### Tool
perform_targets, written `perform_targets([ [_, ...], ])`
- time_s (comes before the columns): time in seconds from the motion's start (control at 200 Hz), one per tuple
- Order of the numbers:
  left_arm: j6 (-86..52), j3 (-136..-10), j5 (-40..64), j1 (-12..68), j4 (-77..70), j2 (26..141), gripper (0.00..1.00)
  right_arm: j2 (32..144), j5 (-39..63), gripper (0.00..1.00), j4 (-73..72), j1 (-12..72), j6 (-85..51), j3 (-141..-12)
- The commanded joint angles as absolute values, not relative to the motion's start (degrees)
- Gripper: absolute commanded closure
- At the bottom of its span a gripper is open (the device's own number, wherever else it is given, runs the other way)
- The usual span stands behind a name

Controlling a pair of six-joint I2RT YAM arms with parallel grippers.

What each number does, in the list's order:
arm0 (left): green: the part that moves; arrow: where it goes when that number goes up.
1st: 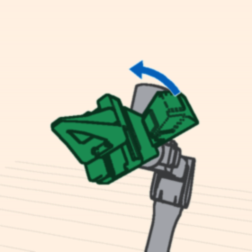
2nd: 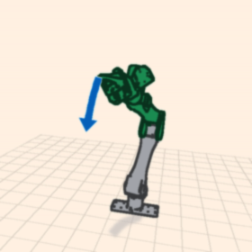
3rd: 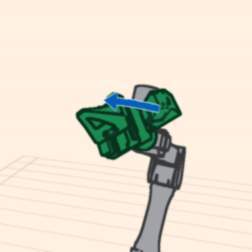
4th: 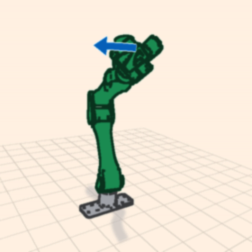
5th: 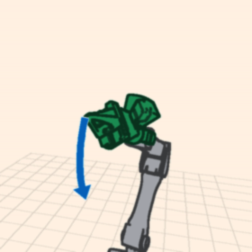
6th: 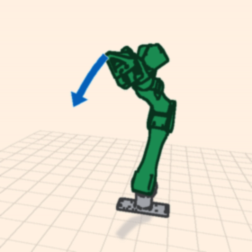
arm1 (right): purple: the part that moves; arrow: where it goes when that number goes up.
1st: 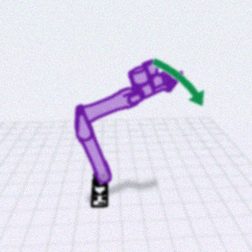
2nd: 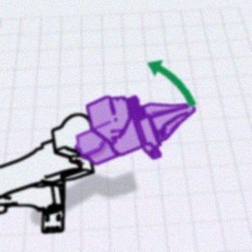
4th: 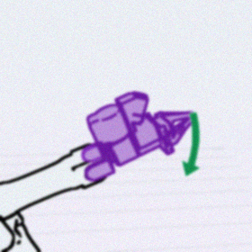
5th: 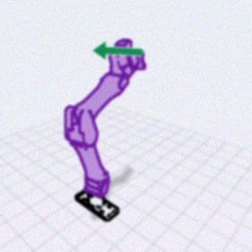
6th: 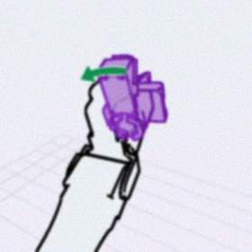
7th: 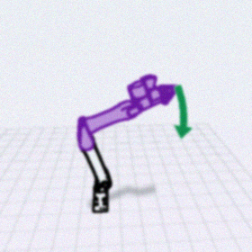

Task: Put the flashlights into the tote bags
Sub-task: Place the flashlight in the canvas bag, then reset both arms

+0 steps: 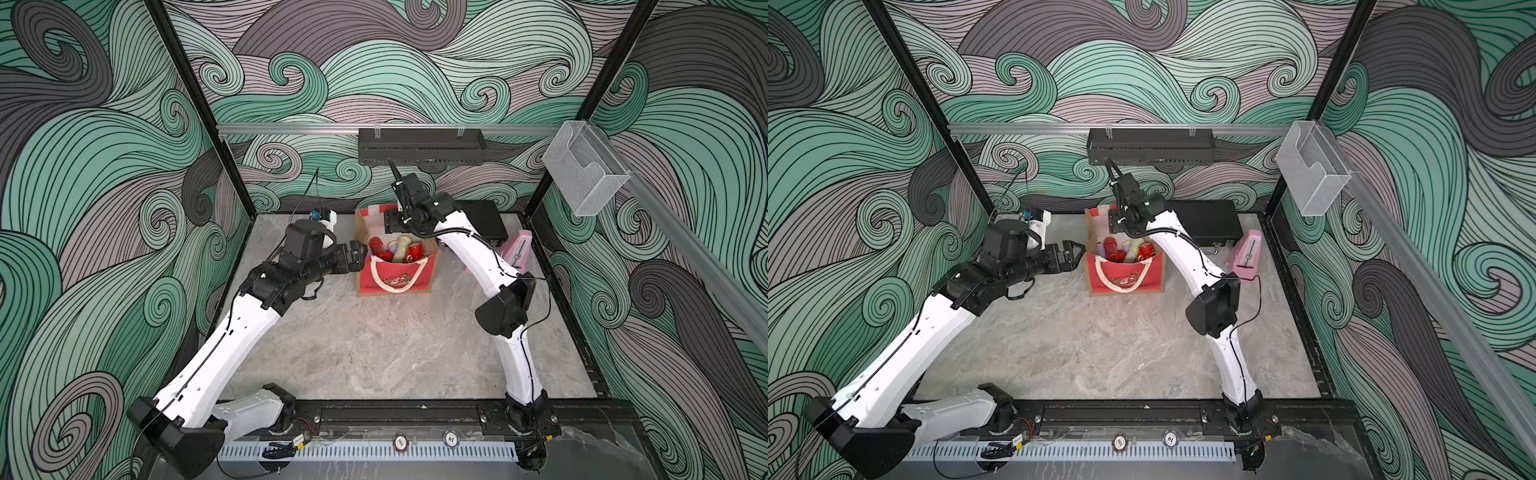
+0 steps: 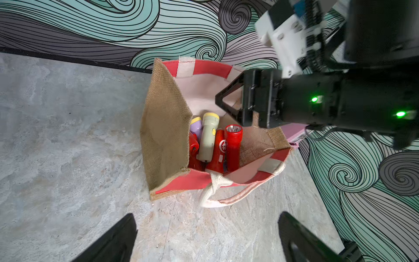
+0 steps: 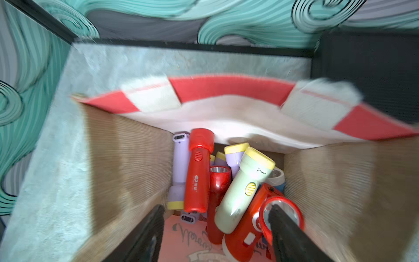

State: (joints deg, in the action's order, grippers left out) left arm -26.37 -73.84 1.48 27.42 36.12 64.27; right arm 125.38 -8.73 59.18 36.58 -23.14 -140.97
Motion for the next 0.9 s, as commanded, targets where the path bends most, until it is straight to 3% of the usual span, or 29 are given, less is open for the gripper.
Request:
perform_targets([
  [0.0,-25.7,-73.1,-0.6,27.1,39.7,61.8,0.02,121.8,-13.4,0.24,60.2,38.4,-23.2,-141.7],
  [0.305,-22.8,-67.1,-5.5,27.1,46.1,54.9,0.01,111.9,-24.1,0.22,65.5,45.5,-27.2,-133.7],
  [0.52,-27.1,-58.3,-10.0,27.0,42.6,46.8,0.01,101.4,-33.0,0.19,66.6,50.8,-30.6,-122.4],
  [0.615,-28.9,-56.0,-14.7,27.0,43.2,44.2,0.01,94.0,-36.6,0.16,64.4,51.9,-32.0,-112.5],
  [0.64,-29.0,-55.6,-16.1,27.0,43.6,43.8,0.02,91.2,-37.0,0.03,62.4,52.1,-31.7,-109.0],
  [0.655,-29.0,-55.4,-17.1,27.0,44.0,43.6,0.01,89.5,-37.1,0.01,60.7,52.1,-31.1,-106.0],
  [0.895,-25.8,-52.2,-30.6,26.9,43.1,42.0,0.01,56.2,-44.4,0.0,36.8,47.2,-24.9,-67.8],
])
